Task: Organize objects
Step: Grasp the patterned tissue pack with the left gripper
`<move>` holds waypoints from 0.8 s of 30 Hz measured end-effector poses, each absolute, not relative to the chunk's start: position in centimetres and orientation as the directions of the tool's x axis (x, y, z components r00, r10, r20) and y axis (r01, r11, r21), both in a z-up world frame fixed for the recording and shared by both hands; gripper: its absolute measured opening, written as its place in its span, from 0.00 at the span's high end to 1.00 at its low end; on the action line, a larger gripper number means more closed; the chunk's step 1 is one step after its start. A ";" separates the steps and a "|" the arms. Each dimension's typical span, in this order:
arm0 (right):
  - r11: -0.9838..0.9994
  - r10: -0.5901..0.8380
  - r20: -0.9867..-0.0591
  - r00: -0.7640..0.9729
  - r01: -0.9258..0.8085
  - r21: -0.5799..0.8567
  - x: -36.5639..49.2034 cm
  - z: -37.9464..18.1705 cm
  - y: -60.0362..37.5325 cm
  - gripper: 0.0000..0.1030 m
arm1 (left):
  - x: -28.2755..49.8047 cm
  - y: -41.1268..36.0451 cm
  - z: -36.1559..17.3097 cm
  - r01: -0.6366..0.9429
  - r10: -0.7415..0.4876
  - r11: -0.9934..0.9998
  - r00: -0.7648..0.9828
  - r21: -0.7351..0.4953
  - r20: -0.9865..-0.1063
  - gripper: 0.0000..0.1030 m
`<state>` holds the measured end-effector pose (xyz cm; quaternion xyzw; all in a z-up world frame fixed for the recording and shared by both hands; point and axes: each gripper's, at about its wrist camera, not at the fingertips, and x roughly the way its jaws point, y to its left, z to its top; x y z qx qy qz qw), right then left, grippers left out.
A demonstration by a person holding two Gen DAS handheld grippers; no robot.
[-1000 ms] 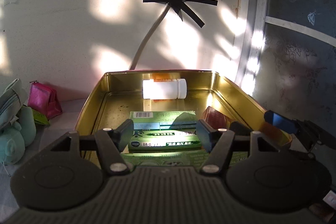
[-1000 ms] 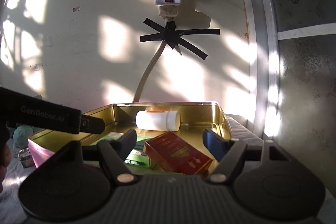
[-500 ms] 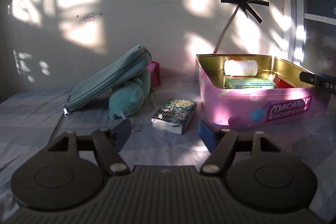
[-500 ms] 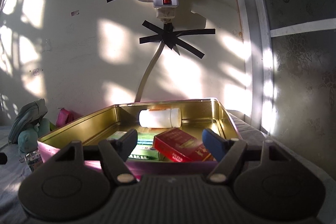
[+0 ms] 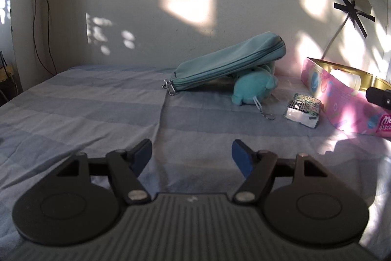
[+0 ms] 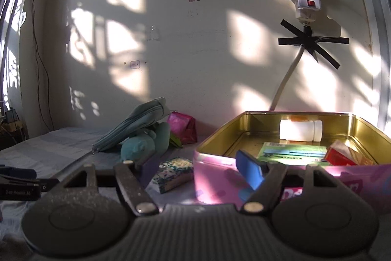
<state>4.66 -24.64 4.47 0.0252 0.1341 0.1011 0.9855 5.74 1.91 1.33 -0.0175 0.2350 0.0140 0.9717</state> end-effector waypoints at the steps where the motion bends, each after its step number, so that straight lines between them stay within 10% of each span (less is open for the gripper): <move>1: 0.972 0.234 -0.283 0.930 -0.222 0.074 5.0 4.4 -23.5 0.31 | 5.9 2.7 1.2 -0.043 0.007 0.997 0.881 -0.066 -0.473 0.28; 24: 0.907 0.124 -0.799 0.589 -0.394 -0.149 22.8 3.4 -14.2 0.13 | 6.5 6.7 0.4 -0.006 -0.162 0.933 0.884 -0.359 -0.438 0.28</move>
